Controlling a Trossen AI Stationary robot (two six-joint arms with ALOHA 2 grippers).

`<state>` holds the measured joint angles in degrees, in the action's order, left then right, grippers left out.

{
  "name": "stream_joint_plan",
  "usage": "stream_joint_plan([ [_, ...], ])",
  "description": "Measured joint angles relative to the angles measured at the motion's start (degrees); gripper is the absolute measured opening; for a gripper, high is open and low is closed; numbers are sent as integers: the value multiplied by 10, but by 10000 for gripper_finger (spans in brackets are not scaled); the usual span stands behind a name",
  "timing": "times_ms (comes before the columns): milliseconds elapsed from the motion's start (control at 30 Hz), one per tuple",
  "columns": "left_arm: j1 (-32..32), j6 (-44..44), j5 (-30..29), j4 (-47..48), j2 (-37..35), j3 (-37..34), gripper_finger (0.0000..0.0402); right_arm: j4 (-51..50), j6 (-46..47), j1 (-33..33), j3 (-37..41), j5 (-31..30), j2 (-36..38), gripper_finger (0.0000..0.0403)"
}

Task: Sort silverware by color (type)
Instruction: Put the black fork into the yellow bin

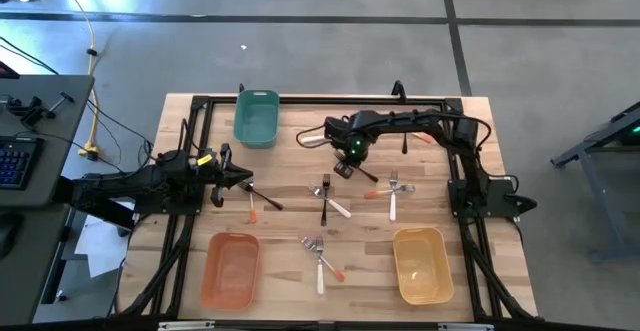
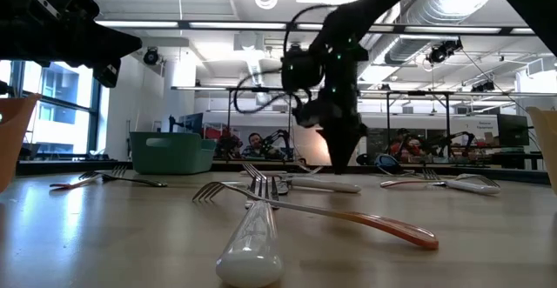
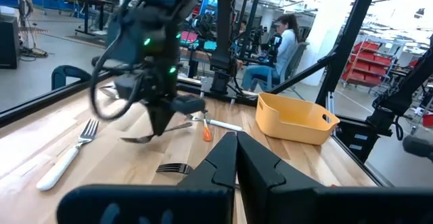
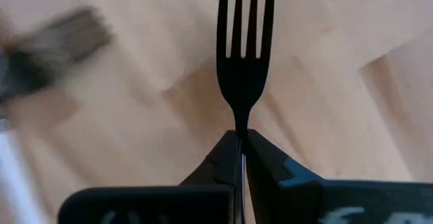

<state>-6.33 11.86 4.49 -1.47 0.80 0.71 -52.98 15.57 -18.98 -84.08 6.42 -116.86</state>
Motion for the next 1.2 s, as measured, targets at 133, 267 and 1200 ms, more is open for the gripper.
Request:
stream_joint_plan([
  [133, 0, 0, 0, 0, 0, 0, 1, -33, 20, 18, 0, 1, 24, 0],
  [267, 0, 0, 0, 0, 0, 0, 1, -47, 42, 45, -1, 19, 53, 0],
  [1200, 0, 0, 0, 0, 0, 0, 1, -149, 759, 570, -2, -65, 193, 0],
])
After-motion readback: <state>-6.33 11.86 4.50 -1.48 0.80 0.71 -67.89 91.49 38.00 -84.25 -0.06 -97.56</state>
